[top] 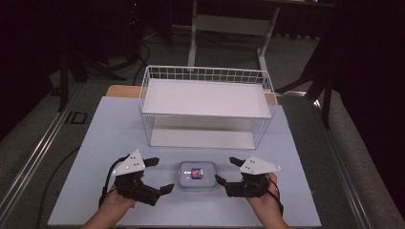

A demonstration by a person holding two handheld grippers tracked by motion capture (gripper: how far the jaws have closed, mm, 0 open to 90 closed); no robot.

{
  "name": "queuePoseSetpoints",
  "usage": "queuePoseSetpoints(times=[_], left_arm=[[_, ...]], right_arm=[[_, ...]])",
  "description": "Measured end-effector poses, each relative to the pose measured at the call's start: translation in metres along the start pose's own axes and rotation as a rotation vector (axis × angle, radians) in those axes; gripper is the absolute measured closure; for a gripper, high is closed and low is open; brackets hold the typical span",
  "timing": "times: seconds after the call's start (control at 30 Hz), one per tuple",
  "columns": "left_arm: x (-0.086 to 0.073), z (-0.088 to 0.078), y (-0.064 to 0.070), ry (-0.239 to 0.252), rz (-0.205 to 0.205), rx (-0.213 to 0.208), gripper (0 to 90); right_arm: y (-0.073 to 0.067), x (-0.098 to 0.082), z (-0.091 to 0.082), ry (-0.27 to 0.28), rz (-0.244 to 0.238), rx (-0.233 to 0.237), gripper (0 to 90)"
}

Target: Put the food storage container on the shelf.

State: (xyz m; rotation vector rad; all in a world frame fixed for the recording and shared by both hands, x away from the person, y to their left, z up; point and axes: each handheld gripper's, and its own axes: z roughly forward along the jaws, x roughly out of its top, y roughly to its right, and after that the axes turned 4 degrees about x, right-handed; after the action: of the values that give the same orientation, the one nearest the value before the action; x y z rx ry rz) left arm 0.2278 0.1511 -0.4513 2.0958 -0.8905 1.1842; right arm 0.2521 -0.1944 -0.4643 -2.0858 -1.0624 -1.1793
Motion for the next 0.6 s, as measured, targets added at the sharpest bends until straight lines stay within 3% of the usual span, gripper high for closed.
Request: queuePoseSetpoints(times=[0.13,0.2,0.27,0.33,0.43,0.5,0.6], left_arm=[[-0.001,0.011,-0.005,-0.025,-0.023,-0.013,2.1],[-0.003,0.017,-0.008,-0.036,-0.050,-0.020,2.1],[-0.005,0.023,-0.012,-0.039,-0.068,-0.019,2.2],[-0.006,0.030,-0.015,-0.045,-0.111,-0.020,2.2],[-0.008,0.038,-0.021,-0.070,-0.177,-0.031,2.2],[-0.010,0.044,-0.025,-0.089,-0.220,-0.041,2.2],[-0.015,0.052,-0.029,-0.117,-0.280,-0.058,2.2]], right_arm=[[0.006,-0.006,0.005,0.003,0.036,0.015,20.0],[0.007,-0.007,0.008,0.009,0.066,0.011,12.0],[0.009,-0.006,0.009,-0.003,0.073,0.016,12.4],[0.013,-0.005,0.011,-0.037,0.114,0.023,12.4],[0.020,-0.004,0.015,-0.061,0.246,0.083,11.3],[0.023,-0.004,0.019,-0.085,0.321,0.093,11.3],[0.027,-0.006,0.023,-0.104,0.404,0.123,11.3]])
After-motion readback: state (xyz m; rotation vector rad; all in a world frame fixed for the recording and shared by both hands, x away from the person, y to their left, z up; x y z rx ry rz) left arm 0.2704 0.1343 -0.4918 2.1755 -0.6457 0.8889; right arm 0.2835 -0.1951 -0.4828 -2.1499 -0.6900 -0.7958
